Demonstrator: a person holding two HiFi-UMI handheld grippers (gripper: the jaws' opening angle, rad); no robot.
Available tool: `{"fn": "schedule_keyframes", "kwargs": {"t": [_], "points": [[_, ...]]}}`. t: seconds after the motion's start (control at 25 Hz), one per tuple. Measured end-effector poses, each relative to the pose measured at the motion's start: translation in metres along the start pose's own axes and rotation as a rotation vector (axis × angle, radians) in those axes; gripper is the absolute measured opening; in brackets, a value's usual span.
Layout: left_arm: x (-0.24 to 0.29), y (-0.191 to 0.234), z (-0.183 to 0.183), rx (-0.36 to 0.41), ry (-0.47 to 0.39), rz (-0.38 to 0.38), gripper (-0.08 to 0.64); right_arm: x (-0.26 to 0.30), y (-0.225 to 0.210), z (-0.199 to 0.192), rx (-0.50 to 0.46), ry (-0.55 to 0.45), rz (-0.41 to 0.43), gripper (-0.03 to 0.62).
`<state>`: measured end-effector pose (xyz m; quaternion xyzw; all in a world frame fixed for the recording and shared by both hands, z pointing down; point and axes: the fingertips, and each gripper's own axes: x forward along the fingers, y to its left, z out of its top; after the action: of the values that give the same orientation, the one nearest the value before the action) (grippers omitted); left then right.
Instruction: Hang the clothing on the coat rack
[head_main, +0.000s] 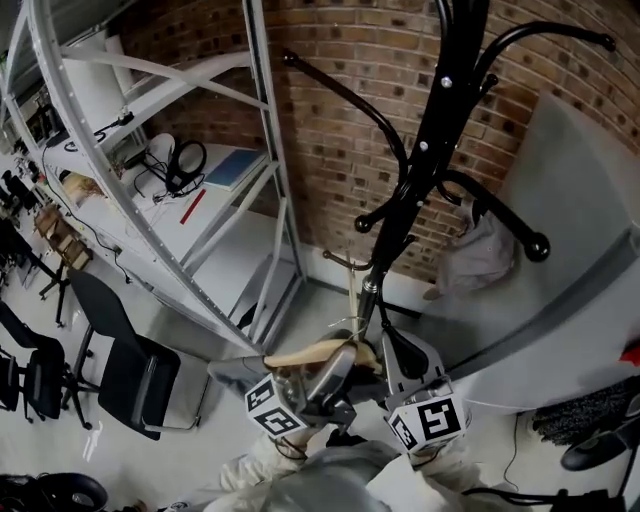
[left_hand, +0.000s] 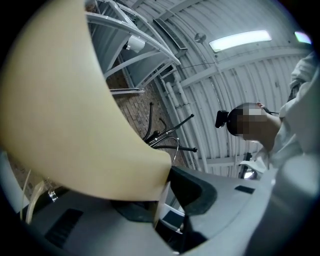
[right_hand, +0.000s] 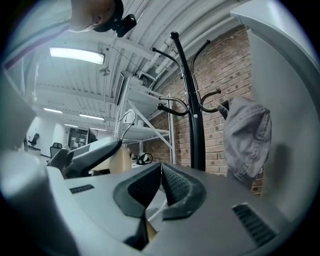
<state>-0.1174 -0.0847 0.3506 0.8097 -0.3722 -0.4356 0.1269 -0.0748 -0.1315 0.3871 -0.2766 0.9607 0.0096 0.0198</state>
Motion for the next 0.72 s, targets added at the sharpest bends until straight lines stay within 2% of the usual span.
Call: {"fn": "schedule_keyframes", "kwargs": {"t": [0.36, 0.72], "points": [[0.037, 0.043, 0.002, -0.042, 0.023, -0.03, 0.104, 0.042, -0.041, -0.001, -0.015, -0.004, -0.021, 0.025], [0.055, 0.061, 0.002, -0.098, 0.057, -0.078, 0.104, 0.054, -0.06, 0.005, -0.006, -0.021, -0.08, 0.025]]}}
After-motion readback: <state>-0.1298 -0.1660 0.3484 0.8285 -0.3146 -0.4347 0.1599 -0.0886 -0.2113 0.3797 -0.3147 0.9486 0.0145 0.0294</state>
